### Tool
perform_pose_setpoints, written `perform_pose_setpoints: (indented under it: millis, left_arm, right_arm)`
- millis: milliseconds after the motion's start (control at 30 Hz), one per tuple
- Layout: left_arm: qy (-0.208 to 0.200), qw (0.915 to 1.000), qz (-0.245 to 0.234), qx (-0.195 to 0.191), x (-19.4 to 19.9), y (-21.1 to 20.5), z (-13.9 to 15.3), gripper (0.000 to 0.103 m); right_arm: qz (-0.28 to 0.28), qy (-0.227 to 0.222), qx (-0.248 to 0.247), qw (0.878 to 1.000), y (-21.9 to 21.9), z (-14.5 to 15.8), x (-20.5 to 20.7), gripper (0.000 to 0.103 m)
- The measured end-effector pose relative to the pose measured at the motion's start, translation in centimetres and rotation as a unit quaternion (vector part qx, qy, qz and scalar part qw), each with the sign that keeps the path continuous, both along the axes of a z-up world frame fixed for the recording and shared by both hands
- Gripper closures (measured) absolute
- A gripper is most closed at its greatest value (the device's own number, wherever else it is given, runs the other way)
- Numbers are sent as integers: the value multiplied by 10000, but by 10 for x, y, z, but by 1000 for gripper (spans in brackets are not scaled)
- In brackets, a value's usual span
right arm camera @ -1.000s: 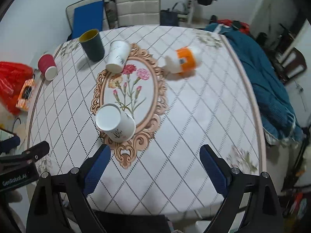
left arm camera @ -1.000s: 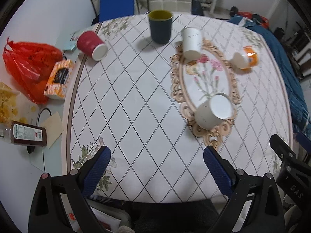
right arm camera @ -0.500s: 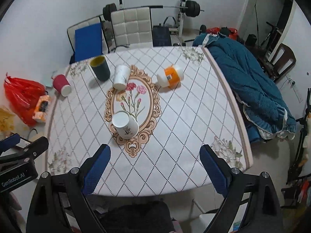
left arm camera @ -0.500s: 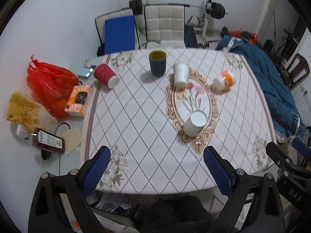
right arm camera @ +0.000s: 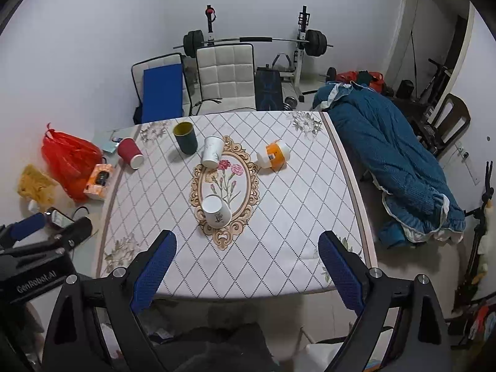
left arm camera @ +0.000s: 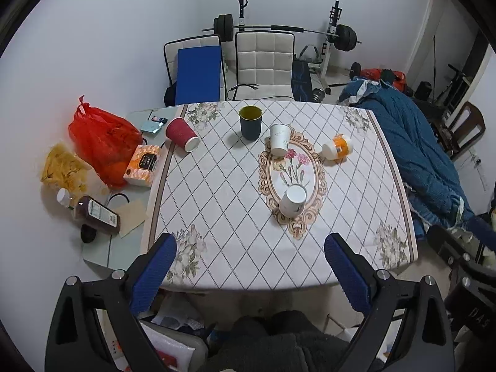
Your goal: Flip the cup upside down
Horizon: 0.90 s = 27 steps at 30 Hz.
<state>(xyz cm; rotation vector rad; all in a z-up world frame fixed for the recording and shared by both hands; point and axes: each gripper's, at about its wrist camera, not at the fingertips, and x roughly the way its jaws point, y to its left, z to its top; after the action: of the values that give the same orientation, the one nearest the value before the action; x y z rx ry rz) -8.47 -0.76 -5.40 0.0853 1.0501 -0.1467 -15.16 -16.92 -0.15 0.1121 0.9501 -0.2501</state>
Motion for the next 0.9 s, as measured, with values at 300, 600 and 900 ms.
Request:
perform_pose_setpoints:
  millis: [300,600,900]
  left_arm:
    - [-65,9999,93,73,-21,-2,18,5]
    - [-106,9998,161,100,-29,-5,21,5]
    - [-102,9996,227,136,-30,-6,22,5]
  right_arm:
    - [8,-100,10,9999,-5,29,-24,8]
    - [86,-61,90,9999,-9,33,-23,5]
    - [105,-32,89,9999,-10,30,-23,5]
